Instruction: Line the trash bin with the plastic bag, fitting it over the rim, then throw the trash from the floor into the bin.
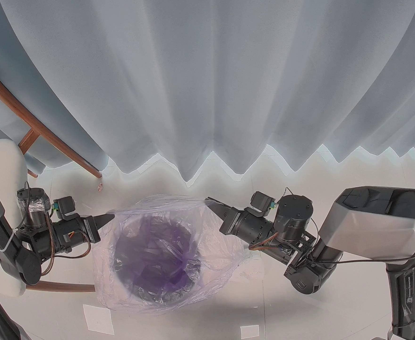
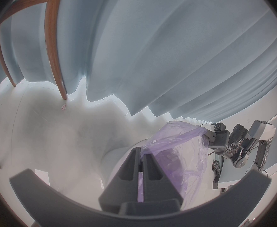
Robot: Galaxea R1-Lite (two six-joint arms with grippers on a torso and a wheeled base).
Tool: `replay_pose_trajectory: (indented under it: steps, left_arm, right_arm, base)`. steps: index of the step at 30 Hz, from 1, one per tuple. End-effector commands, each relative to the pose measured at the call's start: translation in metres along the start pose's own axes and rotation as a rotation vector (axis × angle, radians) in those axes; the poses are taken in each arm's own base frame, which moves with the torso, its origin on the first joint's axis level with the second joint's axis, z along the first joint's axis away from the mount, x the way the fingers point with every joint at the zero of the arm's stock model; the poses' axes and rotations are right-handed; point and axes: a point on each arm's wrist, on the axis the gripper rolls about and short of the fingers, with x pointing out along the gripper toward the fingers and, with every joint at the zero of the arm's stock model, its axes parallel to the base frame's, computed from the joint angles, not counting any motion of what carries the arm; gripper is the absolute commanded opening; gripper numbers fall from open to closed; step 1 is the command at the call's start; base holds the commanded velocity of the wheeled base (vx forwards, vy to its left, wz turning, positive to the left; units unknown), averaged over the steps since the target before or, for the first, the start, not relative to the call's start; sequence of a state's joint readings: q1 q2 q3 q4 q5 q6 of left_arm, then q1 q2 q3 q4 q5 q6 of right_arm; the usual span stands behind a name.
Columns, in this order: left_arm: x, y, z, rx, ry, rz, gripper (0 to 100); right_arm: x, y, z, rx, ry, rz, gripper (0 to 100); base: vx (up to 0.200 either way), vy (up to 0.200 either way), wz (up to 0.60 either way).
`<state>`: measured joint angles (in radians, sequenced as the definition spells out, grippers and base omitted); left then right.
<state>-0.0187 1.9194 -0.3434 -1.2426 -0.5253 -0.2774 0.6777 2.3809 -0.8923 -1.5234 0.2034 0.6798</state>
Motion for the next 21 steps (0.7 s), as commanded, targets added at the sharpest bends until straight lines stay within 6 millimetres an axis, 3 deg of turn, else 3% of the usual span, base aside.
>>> replay_pose_trajectory:
  steps: [1,6,21]
  left_arm:
    - [0.005,0.007,-0.004,-0.015,0.015,0.013,0]
    - [0.009,0.016,-0.005,-0.027,0.018,0.032,0]
    - [0.008,0.018,-0.005,-0.029,0.014,0.038,0]
  right_arm:
    - [0.005,-0.007,-0.007,0.002,0.008,-0.007,0]
    - [0.012,-0.011,-0.006,0.001,-0.009,0.001,0]
    - [0.014,-0.018,-0.007,0.013,-0.001,-0.015,0]
  base:
    - [0.000,0.000,0.00]
    - [0.000,0.000,0.00]
    - [0.000,0.000,0.00]
